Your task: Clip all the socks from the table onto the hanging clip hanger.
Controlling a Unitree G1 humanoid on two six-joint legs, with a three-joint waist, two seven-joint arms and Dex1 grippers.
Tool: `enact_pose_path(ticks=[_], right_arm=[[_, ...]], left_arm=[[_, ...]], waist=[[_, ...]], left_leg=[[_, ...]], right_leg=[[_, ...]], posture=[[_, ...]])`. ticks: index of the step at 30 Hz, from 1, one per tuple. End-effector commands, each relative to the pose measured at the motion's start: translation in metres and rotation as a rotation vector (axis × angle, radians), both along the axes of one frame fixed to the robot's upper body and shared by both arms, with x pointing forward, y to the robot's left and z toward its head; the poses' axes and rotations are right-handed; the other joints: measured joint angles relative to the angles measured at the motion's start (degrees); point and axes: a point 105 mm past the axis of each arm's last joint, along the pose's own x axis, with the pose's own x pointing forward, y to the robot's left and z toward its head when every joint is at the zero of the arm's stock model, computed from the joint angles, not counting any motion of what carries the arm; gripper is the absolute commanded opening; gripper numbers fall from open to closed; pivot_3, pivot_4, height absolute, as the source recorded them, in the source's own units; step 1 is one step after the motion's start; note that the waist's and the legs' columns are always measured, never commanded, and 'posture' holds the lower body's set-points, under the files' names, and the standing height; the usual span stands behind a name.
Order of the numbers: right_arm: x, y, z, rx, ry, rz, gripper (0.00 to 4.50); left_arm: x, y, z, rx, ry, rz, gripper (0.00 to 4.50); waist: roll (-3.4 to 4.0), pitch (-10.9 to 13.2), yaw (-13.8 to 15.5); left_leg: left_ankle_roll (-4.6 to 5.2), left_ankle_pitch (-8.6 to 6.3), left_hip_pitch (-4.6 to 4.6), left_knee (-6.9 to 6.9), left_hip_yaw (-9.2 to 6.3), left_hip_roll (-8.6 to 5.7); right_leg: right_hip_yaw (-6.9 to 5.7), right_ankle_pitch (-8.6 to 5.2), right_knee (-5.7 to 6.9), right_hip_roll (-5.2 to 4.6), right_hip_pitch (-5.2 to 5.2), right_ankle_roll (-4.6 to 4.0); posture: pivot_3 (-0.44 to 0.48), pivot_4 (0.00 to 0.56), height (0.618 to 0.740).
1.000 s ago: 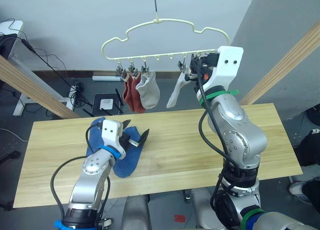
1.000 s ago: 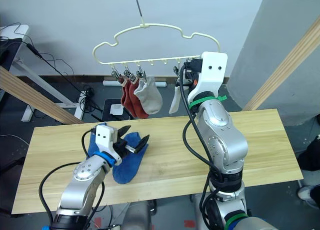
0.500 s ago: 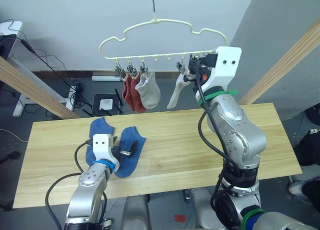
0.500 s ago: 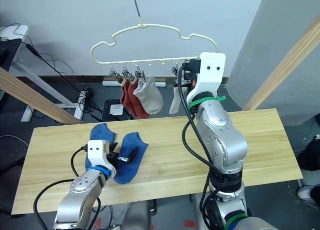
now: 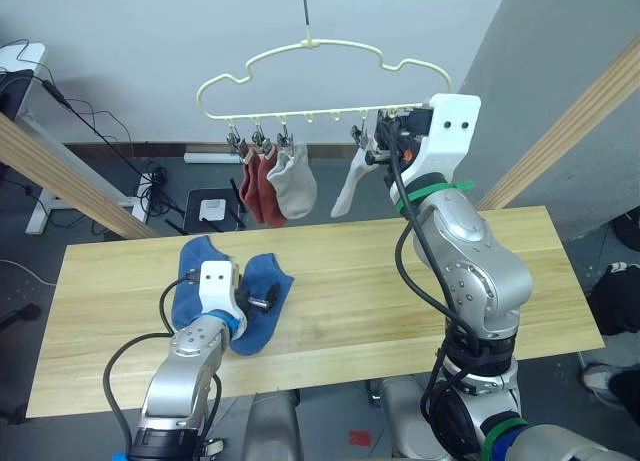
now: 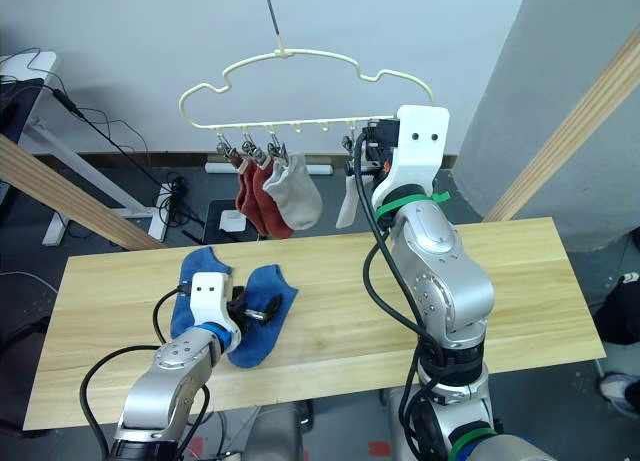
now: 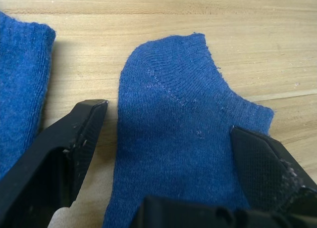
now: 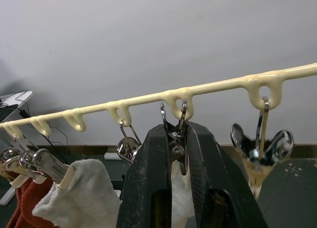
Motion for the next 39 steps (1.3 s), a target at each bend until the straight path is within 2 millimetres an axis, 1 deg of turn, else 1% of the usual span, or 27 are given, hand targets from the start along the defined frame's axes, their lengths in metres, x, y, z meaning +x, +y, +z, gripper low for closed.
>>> enact_pose_path(ticks=[1, 3, 9, 13, 15, 16, 17, 18, 19, 20, 21, 22, 23, 25, 27, 30, 33, 36, 39], right_arm=[[-0.008, 0.005, 0.011, 0.012, -0.053, 0.030, 0.15], [-0.008, 0.005, 0.011, 0.013, -0.054, 0.030, 0.15], [-0.008, 0.005, 0.011, 0.015, -0.056, 0.024, 0.15], [-0.008, 0.004, 0.013, 0.014, -0.061, 0.017, 0.15], [-0.007, 0.003, 0.013, 0.011, -0.064, 0.015, 0.15], [-0.007, 0.003, 0.014, 0.011, -0.067, 0.012, 0.15], [-0.007, 0.002, 0.014, 0.011, -0.068, 0.010, 0.15], [-0.007, 0.001, 0.015, 0.010, -0.071, 0.008, 0.15], [-0.007, 0.001, 0.015, 0.010, -0.072, 0.007, 0.15], [-0.007, 0.001, 0.015, 0.009, -0.073, 0.007, 0.15], [-0.007, 0.001, 0.016, 0.009, -0.074, 0.006, 0.15], [-0.007, 0.001, 0.016, 0.009, -0.076, 0.006, 0.15], [-0.006, 0.000, 0.017, 0.009, -0.076, 0.005, 0.15], [-0.006, 0.000, 0.017, 0.007, -0.078, 0.003, 0.15], [-0.006, -0.001, 0.017, 0.005, -0.079, 0.000, 0.15], [-0.006, -0.002, 0.018, 0.004, -0.080, -0.006, 0.15], [-0.006, -0.003, 0.019, 0.003, -0.082, -0.007, 0.15], [-0.007, -0.002, 0.019, 0.004, -0.080, 0.002, 0.15], [-0.007, -0.001, 0.020, 0.005, -0.080, 0.004, 0.15]], left_arm=[[-0.009, -0.005, -0.016, -0.020, 0.075, -0.025, 3.35], [-0.007, -0.006, -0.015, -0.015, 0.067, -0.048, 2.79], [0.000, -0.011, -0.003, -0.011, 0.002, -0.130, 1.22], [0.003, -0.027, 0.012, 0.014, -0.091, -0.286, 0.00], [0.007, -0.039, 0.025, -0.009, -0.158, -0.379, 0.00], [0.010, -0.053, 0.041, -0.039, -0.224, -0.476, 0.00], [0.011, -0.063, 0.052, -0.057, -0.270, -0.545, 0.00], [0.013, -0.079, 0.071, -0.072, -0.348, -0.665, 0.00], [0.013, -0.089, 0.084, -0.078, -0.401, -0.747, 0.00], [0.013, -0.094, 0.090, -0.079, -0.429, -0.793, 0.00], [0.013, -0.107, 0.096, -0.116, -0.429, -0.860, 0.00], [0.012, -0.114, 0.099, -0.143, -0.420, -0.899, 0.00], [0.014, -0.121, 0.104, -0.170, -0.426, -0.919, 0.00], [0.017, -0.128, 0.111, -0.193, -0.448, -0.930, 0.00], [0.023, -0.135, 0.119, -0.203, -0.483, -0.914, 0.00], [0.028, -0.144, 0.125, -0.229, -0.509, -0.901, 0.00], [0.035, -0.154, 0.132, -0.285, -0.520, -0.852, 0.00], [0.043, -0.160, 0.141, -0.261, -0.581, -0.827, 0.00], [0.045, -0.165, 0.150, -0.257, -0.623, -0.842, 0.00]], waist=[[0.00, 0.0, 0.0], [0.00, 0.0, 0.0], [0.00, 0.0, 0.0], [0.00, 0.0, 0.0], [0.00, 0.0, 0.0], [0.00, 0.0, 0.1], [0.00, 0.0, 0.2], [0.00, 0.0, 0.3], [0.00, 0.0, 0.4], [-0.02, 0.0, 0.4], [-0.03, 0.0, 0.3], [-0.03, 0.0, 0.3], [-0.03, 0.0, 0.2], [-0.03, 0.0, -0.1], [-0.03, 0.0, -0.3], [-0.03, 0.0, -0.3], [-0.03, 0.0, -0.2], [-0.04, 0.0, -0.2], [-0.04, 0.0, -0.2]], left_leg=[[0.00, 0.00, 0.00, 0.00, 0.00, 0.00], [0.00, 0.00, 0.00, 0.00, 0.02, 0.00], [0.00, 0.00, 0.00, -0.01, 0.01, 0.00], [0.00, 0.00, -0.01, -0.04, 0.02, 0.00], [0.00, 0.00, -0.02, -0.09, 0.03, 0.00], [0.00, 0.00, -0.03, -0.10, 0.03, 0.00], [0.00, 0.00, -0.04, -0.10, 0.02, 0.01], [0.00, 0.00, -0.07, -0.10, 0.01, 0.00], [0.00, 0.00, -0.08, -0.09, 0.01, 0.00], [0.00, 0.00, -0.10, -0.09, 0.00, -0.02], [0.00, 0.00, -0.12, -0.06, 0.00, -0.01], [0.00, 0.00, -0.12, -0.07, 0.04, -0.02], [0.00, 0.00, -0.12, -0.08, 0.05, -0.02], [0.01, -0.01, -0.12, -0.09, 0.07, -0.02], [0.02, -0.01, -0.12, -0.13, 0.01, -0.01], [0.02, -0.01, -0.12, -0.19, -0.05, 0.00], [0.02, -0.01, -0.13, -0.15, -0.01, -0.02], [0.02, -0.01, -0.13, -0.11, -0.03, -0.03], [0.02, -0.01, -0.12, -0.11, -0.04, -0.03]], right_leg=[[0.00, 0.00, 0.00, 0.00, 0.00, 0.00], [0.01, 0.00, -0.01, 0.00, 0.00, 0.00], [0.00, -0.01, -0.02, 0.00, 0.00, 0.01], [0.01, -0.01, -0.07, 0.00, -0.01, 0.01], [0.00, 0.00, -0.12, -0.01, -0.01, 0.00], [-0.01, 0.01, -0.14, -0.01, -0.01, -0.02], [-0.02, 0.01, -0.15, -0.01, -0.01, -0.03], [-0.04, 0.02, -0.16, -0.01, -0.02, -0.04], [-0.04, 0.03, -0.17, -0.02, -0.02, -0.05], [-0.06, 0.03, -0.18, -0.03, -0.01, -0.05], [-0.06, 0.05, -0.19, -0.02, -0.01, -0.08], [-0.02, 0.07, -0.22, -0.02, 0.01, -0.11], [-0.01, 0.08, -0.23, -0.02, 0.01, -0.13], [0.01, 0.08, -0.24, -0.02, 0.01, -0.13], [-0.01, 0.09, -0.23, 0.02, -0.02, -0.15], [-0.05, 0.09, -0.24, 0.04, -0.03, -0.16], [-0.03, 0.08, -0.24, 0.01, -0.01, -0.14], [-0.05, 0.06, -0.22, 0.01, 0.00, -0.10], [-0.05, 0.06, -0.19, 0.02, 0.00, -0.10]], posture=[[-0.156, 0.340, 0.740], [-0.157, 0.341, 0.740], [-0.159, 0.335, 0.740], [-0.159, 0.335, 0.740], [-0.160, 0.333, 0.740], [-0.162, 0.332, 0.740], [-0.162, 0.332, 0.740], [-0.162, 0.332, 0.740], [-0.162, 0.332, 0.740], [-0.163, 0.330, 0.740], [-0.165, 0.329, 0.740], [-0.165, 0.329, 0.740], [-0.168, 0.329, 0.740], [-0.168, 0.329, 0.740], [-0.175, 0.330, 0.740], [-0.177, 0.329, 0.740], [-0.182, 0.331, 0.740], [-0.182, 0.331, 0.740], [-0.182, 0.336, 0.740]])
